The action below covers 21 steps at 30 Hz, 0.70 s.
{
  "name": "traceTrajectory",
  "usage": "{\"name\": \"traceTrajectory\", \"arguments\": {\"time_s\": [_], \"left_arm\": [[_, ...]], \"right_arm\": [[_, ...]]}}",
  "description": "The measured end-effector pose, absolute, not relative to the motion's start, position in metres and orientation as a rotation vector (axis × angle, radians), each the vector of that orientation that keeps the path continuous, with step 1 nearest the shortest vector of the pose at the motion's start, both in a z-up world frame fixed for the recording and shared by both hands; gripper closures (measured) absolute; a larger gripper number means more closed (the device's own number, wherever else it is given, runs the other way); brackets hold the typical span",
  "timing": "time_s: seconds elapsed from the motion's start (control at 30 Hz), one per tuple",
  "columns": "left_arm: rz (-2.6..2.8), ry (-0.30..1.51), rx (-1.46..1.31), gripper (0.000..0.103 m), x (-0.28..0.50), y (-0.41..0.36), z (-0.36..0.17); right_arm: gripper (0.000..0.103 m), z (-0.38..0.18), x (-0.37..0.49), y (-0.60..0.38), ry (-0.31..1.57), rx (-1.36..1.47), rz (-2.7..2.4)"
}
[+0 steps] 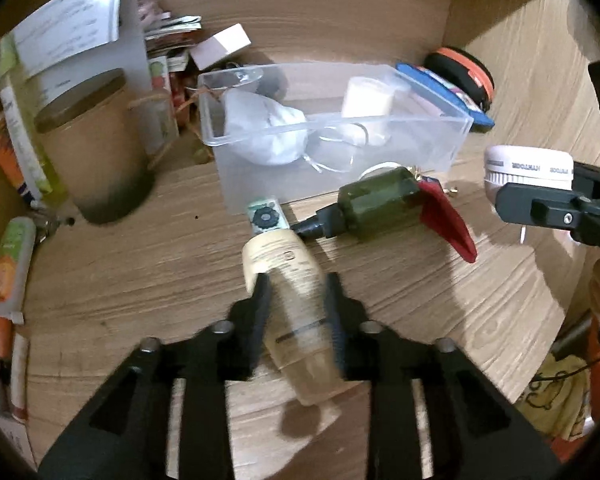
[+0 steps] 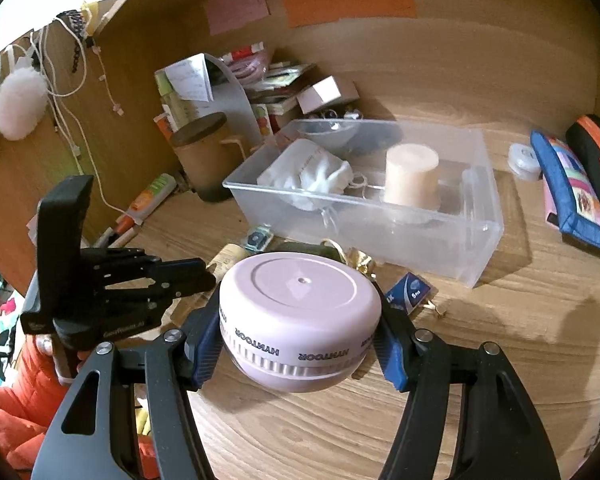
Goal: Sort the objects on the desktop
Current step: 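Lift the tube with the left tool while the right tool carries the pink device toward the box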
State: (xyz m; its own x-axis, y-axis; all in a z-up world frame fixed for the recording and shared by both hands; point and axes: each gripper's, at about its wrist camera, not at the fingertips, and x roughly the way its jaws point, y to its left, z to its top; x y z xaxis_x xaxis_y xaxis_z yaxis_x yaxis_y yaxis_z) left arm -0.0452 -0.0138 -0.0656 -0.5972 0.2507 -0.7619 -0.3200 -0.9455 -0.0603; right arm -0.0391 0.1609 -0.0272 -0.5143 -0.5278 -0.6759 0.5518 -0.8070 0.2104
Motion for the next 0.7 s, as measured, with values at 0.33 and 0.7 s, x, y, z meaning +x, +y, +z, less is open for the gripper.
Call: {"name": "traceTrajectory", "arguments": {"time_s": [0.33,0.7], "left_arm": [[2.532,0.215,-1.309,0.051,-0.060,-0.004,-0.083],[2.537,0.067,-1.191,0.079,-0.041,-0.019,-0.057]], "right_arm": [[0.042,-0.023,-0.043,0.171,0.029,0.990,-2.307],[0.042,-0.019,-0.054,0.165,0.033,0.975,-2.274]]}}
